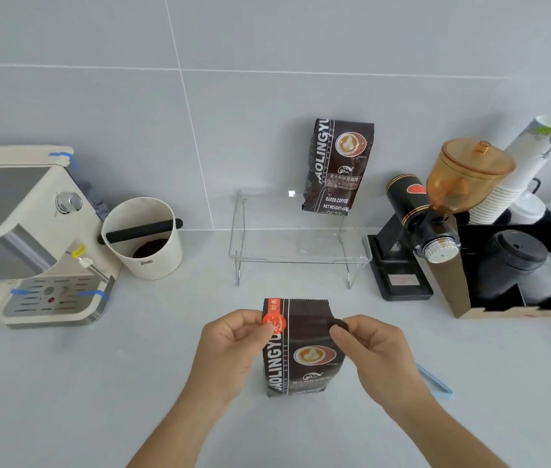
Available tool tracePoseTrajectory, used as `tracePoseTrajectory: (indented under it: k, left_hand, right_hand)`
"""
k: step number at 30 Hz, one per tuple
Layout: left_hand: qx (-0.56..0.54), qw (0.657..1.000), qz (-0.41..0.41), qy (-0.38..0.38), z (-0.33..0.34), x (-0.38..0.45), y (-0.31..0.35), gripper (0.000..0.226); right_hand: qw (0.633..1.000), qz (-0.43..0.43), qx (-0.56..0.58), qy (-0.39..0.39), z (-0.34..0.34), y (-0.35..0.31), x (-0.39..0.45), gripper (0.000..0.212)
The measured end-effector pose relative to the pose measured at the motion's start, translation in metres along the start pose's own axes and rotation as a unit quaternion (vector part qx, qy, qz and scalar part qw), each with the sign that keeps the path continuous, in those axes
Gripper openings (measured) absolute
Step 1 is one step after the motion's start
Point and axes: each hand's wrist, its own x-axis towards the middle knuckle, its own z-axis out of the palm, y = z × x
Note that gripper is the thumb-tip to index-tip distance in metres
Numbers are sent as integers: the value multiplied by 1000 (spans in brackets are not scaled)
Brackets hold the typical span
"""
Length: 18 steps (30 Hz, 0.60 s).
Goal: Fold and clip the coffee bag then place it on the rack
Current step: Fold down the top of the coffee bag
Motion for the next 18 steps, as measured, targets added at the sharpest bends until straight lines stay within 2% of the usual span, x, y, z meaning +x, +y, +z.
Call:
tracePoseTrajectory:
  k: [4, 7, 11, 15, 18]
  left_hand:
    - [-4, 1000, 8, 17, 1, 2, 2, 12]
    - [14, 999, 20, 29, 1, 3, 5, 30]
    - [68, 996, 50, -2, -2, 3, 7, 52]
    - [164, 983, 84, -10, -5, 4, 9, 45]
    - [185, 979, 88, -6, -6, 4, 10, 39]
  right_hand:
    - [999, -11, -44, 4, 1, -8, 3, 28]
    - [996, -34, -76, -11, 3, -18, 5, 41]
    - [987, -63, -144, -33, 9, -25, 10, 48]
    - [976, -96, -190, -45, 13, -26, 14, 45]
    - [965, -122, -229, -44, 13, -25, 16, 28]
